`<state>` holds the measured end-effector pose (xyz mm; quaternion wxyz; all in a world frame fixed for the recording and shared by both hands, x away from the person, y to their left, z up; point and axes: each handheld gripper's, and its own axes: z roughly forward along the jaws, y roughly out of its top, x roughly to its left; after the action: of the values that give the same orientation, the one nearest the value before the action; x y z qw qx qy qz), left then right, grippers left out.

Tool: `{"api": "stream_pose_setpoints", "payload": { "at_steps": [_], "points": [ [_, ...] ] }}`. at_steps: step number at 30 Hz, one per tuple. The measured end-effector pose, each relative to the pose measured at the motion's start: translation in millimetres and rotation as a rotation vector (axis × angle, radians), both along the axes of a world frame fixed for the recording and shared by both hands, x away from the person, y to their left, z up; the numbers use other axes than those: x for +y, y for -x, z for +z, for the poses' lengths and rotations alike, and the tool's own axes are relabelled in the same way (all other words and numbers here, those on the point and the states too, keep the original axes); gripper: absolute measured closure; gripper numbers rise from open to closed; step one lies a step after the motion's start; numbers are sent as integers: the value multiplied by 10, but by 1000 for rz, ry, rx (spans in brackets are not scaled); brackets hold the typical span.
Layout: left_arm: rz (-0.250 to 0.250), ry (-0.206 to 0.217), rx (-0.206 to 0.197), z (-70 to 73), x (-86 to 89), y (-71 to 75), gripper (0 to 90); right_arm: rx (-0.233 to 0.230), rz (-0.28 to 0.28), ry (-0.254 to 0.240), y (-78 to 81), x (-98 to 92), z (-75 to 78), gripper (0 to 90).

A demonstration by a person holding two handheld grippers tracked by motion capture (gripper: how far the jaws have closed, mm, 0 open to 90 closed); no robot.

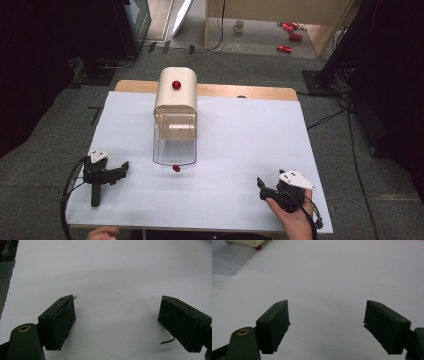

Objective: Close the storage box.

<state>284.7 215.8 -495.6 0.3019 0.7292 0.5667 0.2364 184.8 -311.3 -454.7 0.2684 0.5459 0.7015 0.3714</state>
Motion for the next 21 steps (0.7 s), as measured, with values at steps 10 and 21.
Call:
{"api": "stream_pose_setpoints", "payload": {
  "at_steps": [10,21],
  "points": [
    [0,0,0,0,0,0,142,-27,105,-15,-56,476,10,321],
    [0,0,-1,0,0,0,142,-30,162,-37,-115,831,16,383]
  ]
}}
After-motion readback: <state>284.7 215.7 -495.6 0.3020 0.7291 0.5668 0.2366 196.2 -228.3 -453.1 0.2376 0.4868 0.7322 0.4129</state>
